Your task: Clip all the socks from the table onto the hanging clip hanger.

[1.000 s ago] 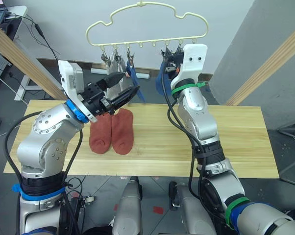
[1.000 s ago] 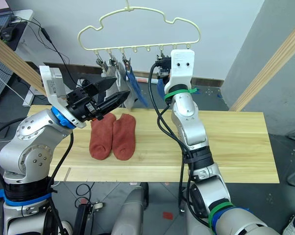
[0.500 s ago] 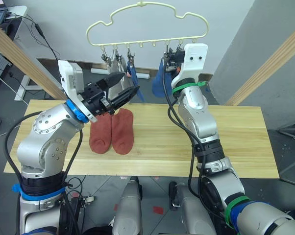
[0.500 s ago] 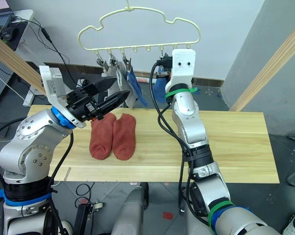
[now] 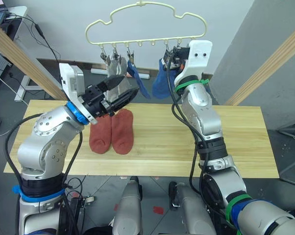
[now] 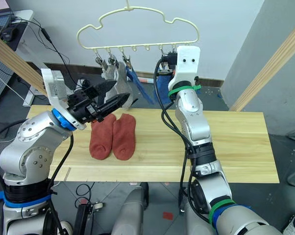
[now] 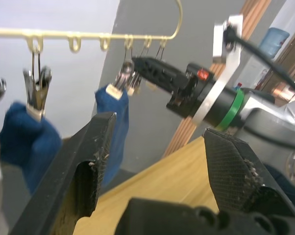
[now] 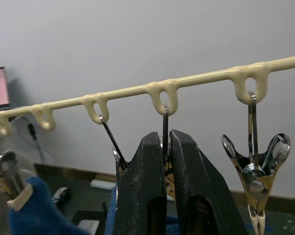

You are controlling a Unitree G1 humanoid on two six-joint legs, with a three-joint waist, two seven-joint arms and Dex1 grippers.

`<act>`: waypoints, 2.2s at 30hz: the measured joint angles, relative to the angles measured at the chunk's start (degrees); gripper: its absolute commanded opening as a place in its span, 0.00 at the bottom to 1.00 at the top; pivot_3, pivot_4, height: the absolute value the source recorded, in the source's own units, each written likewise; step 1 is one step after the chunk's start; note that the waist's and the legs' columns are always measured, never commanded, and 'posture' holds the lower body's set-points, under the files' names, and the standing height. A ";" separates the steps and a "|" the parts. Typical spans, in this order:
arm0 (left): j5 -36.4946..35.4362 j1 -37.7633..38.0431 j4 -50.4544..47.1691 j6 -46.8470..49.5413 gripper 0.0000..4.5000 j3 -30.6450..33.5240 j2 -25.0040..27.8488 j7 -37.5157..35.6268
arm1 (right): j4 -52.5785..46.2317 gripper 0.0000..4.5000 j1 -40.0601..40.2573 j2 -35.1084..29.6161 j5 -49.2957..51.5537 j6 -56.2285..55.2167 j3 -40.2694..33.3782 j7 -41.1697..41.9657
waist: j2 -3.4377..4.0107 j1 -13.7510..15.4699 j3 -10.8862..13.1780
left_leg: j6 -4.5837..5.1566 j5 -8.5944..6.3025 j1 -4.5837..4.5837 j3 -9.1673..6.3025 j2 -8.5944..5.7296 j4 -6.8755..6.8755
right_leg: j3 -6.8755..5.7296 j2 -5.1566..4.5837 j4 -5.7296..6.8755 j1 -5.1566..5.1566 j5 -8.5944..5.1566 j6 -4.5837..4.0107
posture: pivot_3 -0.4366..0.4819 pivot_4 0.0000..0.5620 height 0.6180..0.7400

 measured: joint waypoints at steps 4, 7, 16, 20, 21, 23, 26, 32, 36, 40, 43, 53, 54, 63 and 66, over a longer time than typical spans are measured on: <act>4.50 6.81 2.72 1.76 0.76 -1.21 0.38 2.94 | -4.34 0.00 -0.24 -6.44 3.63 8.92 0.02 7.12 | 0.03 0.10 0.02 | 0.04 -0.02 0.01 -0.04 0.01 0.00 | -0.04 -0.02 0.01 0.00 -0.01 0.00 | 0.65 0.74 1.00; 8.30 8.76 6.87 -0.57 0.91 -2.01 0.42 3.68 | -5.50 0.00 -0.91 -9.87 4.82 12.69 0.31 10.65 | 0.04 0.13 0.03 | 0.05 -0.02 0.02 -0.03 0.00 0.01 | -0.03 -0.01 0.03 0.00 -0.03 0.02 | 0.65 0.74 1.00; 19.75 8.26 24.25 -10.04 0.99 -5.27 -3.48 8.15 | -7.90 0.00 -2.14 -12.93 6.50 19.39 0.16 13.01 | 0.03 0.07 0.03 | 0.07 -0.02 0.03 0.02 -0.02 -0.01 | 0.01 -0.01 -0.01 0.00 -0.10 0.14 | 0.64 0.75 1.00; 22.67 3.16 31.54 -12.86 0.99 -6.62 -5.74 9.59 | -9.36 0.00 -1.79 -12.48 6.62 21.28 -0.21 11.91 | 0.01 0.31 0.04 | 0.08 -0.01 -0.01 -0.03 -0.03 0.04 | -0.06 -0.01 0.03 0.01 -0.09 0.14 | 0.64 0.75 1.00; 22.84 1.93 32.62 -13.78 0.99 -6.82 -6.20 9.39 | -9.65 0.00 -1.65 -12.39 6.66 21.49 -0.22 11.76 | 0.01 0.30 0.04 | 0.09 -0.01 -0.01 -0.01 -0.05 0.04 | -0.05 -0.02 0.04 0.01 -0.08 0.13 | 0.64 0.75 1.00; 23.87 -0.56 34.98 -16.33 0.99 -8.12 -6.78 8.17 | -10.01 0.00 -1.54 -12.25 6.71 21.91 -0.24 11.41 | 0.01 0.23 0.04 | 0.09 -0.01 0.00 0.00 -0.05 0.04 | -0.04 -0.02 0.04 0.01 0.00 -0.02 | 0.62 0.75 1.00; 26.31 -4.08 38.85 -19.10 0.99 -11.51 -8.71 6.31 | -10.23 0.00 -1.49 -12.24 6.73 22.40 -0.51 11.02 | 0.00 0.21 0.04 | 0.09 0.00 -0.01 -0.02 -0.05 0.04 | -0.08 -0.01 0.04 0.01 0.02 -0.04 | 0.61 0.75 1.00; 31.95 -8.60 45.38 -19.59 0.99 -17.09 -10.59 6.28 | -10.90 0.00 -1.52 -12.11 6.95 23.32 -1.33 10.47 | 0.00 -0.32 0.03 | 0.09 0.00 0.03 -0.02 -0.05 0.03 | -0.08 0.01 0.14 0.02 0.02 -0.06 | 0.58 0.73 1.00; 33.62 -9.57 46.37 -19.03 0.99 -18.34 -10.43 5.48 | -11.19 0.00 -1.57 -12.30 6.97 24.93 -1.69 10.01 | 0.00 -0.31 0.02 | 0.10 0.01 0.41 0.02 -0.06 0.05 | -0.03 0.00 0.22 0.32 -0.13 0.20 | 0.57 0.72 1.00; 33.85 -8.98 45.99 -19.09 0.74 -18.93 -10.44 3.16 | -11.19 0.00 -2.11 -12.81 7.07 26.82 -1.88 9.93 | 0.01 -0.32 -0.01 | 0.14 0.03 0.66 0.09 -0.07 0.05 | 0.06 -0.02 0.21 0.51 -0.14 0.22 | 0.56 0.71 1.00; 33.86 -7.85 44.83 -19.91 0.53 -19.40 -10.66 1.78 | -11.23 0.00 -2.54 -12.78 7.80 28.43 -2.22 9.81 | 0.02 -0.31 -0.04 | 0.15 0.03 0.67 0.09 -0.07 0.05 | 0.07 -0.03 0.21 0.52 -0.14 0.23 | 0.56 0.71 1.00; 31.20 -4.74 41.62 -20.21 0.01 -17.85 -13.85 -0.26 | -11.48 0.00 -3.92 -12.59 9.05 31.44 -4.31 8.59 | 0.02 -0.28 -0.03 | 0.15 0.03 0.60 0.09 -0.08 0.03 | 0.06 -0.04 0.13 0.51 -0.15 0.23 | 0.56 0.72 1.00; 30.14 -4.06 40.79 -20.49 0.01 -17.52 -15.37 -0.84 | -11.48 0.00 -3.95 -12.55 9.44 31.84 -4.62 8.53 | 0.02 -0.27 -0.03 | 0.15 0.03 0.57 0.09 -0.09 0.03 | 0.06 -0.05 0.09 0.50 -0.14 0.23 | 0.56 0.72 1.00; 19.16 -7.13 26.42 -24.03 0.01 -14.28 -30.41 1.95 | -12.39 0.00 -6.63 -10.18 14.86 40.84 -11.21 4.70 | -0.01 -0.33 -0.02 | 0.17 0.04 0.29 -0.07 -0.10 0.04 | -0.07 -0.04 -0.12 0.48 -0.13 0.23 | 0.56 0.73 1.00; 18.17 -7.19 25.27 -25.05 0.01 -14.29 -33.11 3.62 | -13.17 0.00 -8.27 -8.26 17.76 46.30 -15.74 1.72 | -0.01 -0.37 -0.01 | 0.17 0.04 0.26 -0.09 -0.10 0.04 | -0.11 -0.03 -0.14 0.48 -0.13 0.23 | 0.53 0.73 1.00</act>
